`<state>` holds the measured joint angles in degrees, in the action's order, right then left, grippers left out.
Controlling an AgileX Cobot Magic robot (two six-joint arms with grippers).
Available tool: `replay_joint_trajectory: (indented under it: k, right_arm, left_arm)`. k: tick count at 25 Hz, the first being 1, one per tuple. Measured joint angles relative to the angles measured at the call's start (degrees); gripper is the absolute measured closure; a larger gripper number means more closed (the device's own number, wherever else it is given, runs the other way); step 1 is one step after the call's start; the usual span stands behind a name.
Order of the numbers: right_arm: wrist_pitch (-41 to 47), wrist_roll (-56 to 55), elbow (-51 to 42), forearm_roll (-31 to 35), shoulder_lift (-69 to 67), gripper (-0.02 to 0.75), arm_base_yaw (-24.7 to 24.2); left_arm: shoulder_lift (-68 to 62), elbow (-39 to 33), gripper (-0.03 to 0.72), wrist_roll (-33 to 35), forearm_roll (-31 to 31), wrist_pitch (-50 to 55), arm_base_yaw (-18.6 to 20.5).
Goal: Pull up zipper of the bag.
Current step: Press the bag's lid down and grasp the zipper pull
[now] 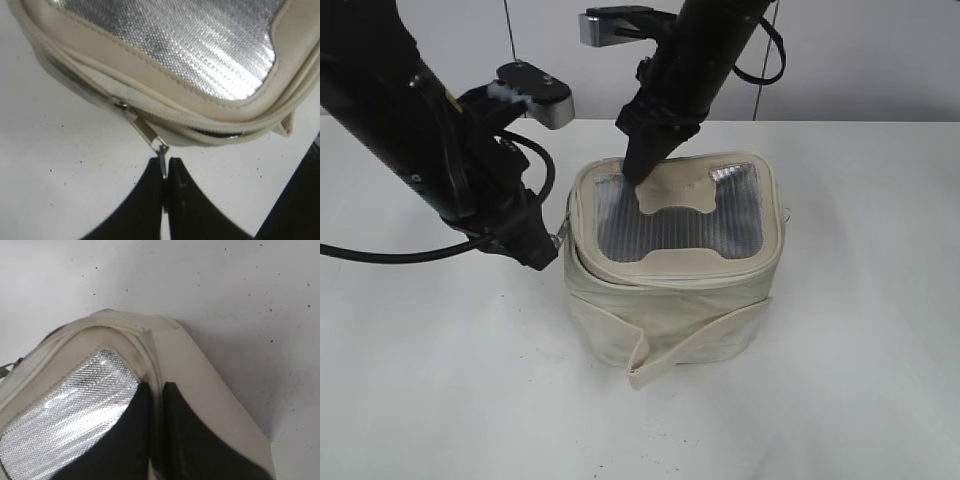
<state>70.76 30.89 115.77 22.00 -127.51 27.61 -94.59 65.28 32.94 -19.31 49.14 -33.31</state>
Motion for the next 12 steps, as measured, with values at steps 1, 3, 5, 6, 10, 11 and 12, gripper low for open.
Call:
replay_joint_trajectory:
  k: [1, 3, 5, 6, 10, 11, 12]
  right_arm:
    - [0.0, -0.81, 0.0, 0.14, 0.0, 0.7, -0.22]
    - [0.0, -1.59, 0.0, 0.58, 0.0, 0.7, -0.69]
    - [0.0, -1.88, 0.0, 0.71, 0.0, 0.7, -0.88]
    - [0.0, -2.03, 0.0, 0.77, 0.0, 0.7, -0.88]
    - [-0.05, -2.77, 0.06, -0.36, 0.0, 0.7, -1.37]
    - [-0.09, -3.04, 0.06, -0.52, 0.0, 0.7, -1.62]
    - [-0.09, -3.22, 0.11, -0.52, 0.0, 0.7, -1.73]
  left_arm:
    - [0.0, 0.11, 0.69, -0.76, -0.05, 0.16, 0.0]
    - [0.0, 0.16, 0.69, -2.22, -0.28, 0.16, 0.0]
    - [0.0, 0.18, 0.69, -2.97, -1.25, 0.11, 0.0]
    - [0.0, 0.18, 0.69, -3.31, -2.19, 0.11, 0.0]
    - [0.01, 0.04, 0.69, -4.02, -3.94, 4.9, -1.86]
    - [0.01, 0.05, 0.69, -4.52, -4.32, 6.4, -3.2]
    - [0.01, 0.05, 0.69, -5.22, -4.47, 6.47, -4.24]
